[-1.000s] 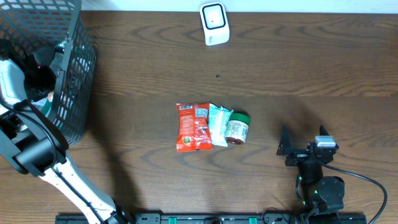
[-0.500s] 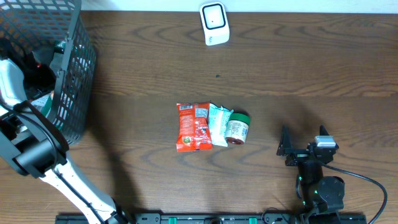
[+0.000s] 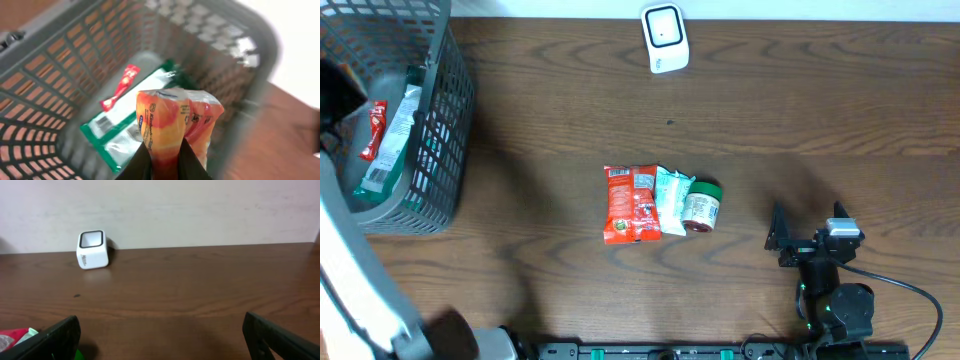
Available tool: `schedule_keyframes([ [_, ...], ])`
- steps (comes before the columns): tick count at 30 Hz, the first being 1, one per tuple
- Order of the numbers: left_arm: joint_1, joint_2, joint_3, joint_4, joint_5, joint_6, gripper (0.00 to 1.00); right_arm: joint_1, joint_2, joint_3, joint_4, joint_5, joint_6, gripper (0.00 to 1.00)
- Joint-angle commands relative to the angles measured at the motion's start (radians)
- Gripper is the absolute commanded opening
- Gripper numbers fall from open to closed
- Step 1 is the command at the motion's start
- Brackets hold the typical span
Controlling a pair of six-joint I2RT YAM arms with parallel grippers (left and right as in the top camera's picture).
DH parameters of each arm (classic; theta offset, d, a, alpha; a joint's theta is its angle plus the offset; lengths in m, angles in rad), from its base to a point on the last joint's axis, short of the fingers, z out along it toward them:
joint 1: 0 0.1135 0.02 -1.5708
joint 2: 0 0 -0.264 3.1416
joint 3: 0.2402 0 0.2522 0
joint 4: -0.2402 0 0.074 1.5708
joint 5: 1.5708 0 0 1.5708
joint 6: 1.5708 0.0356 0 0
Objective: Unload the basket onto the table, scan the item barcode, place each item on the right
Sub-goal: 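Lift the tissue pack out and carry it toward the scanner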
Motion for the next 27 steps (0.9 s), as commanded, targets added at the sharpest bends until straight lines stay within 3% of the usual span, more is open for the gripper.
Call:
schedule_keyframes([
  [1,-0.127,-0.145,0.005,-0.083,-0.05,-0.073,0.07,-0.012,-0.004,-0.001,-0.003,0.012,-0.004,0.99],
  [6,-0.366,-0.209,-0.036,-0.235,-0.066,-0.079,0.07,-0.012,-0.005,-0.001,-0.003,0.012,-0.004,0.99],
  [13,-0.641,-0.173,-0.221,-0.198,0.129,-0.062,0.07,-0.012,-0.004,-0.001,-0.003,0.012,-0.004,0.99],
  [18,-0.709,-0.129,-0.324,-0.11,0.34,-0.036,0.07,-0.012,-0.004,-0.001,-0.003,0.012,-0.004,0.99],
  [23,-0.729,-0.051,-0.354,-0.08,0.639,0.077,0.07,-0.012,-0.004,-0.001,-0.003,0.012,-0.004,0.99],
  [27,-0.729,0.014,-0.354,-0.08,0.728,0.111,0.07,-0.012,-0.004,-0.001,-0.003,0.012,-0.004,0.99],
])
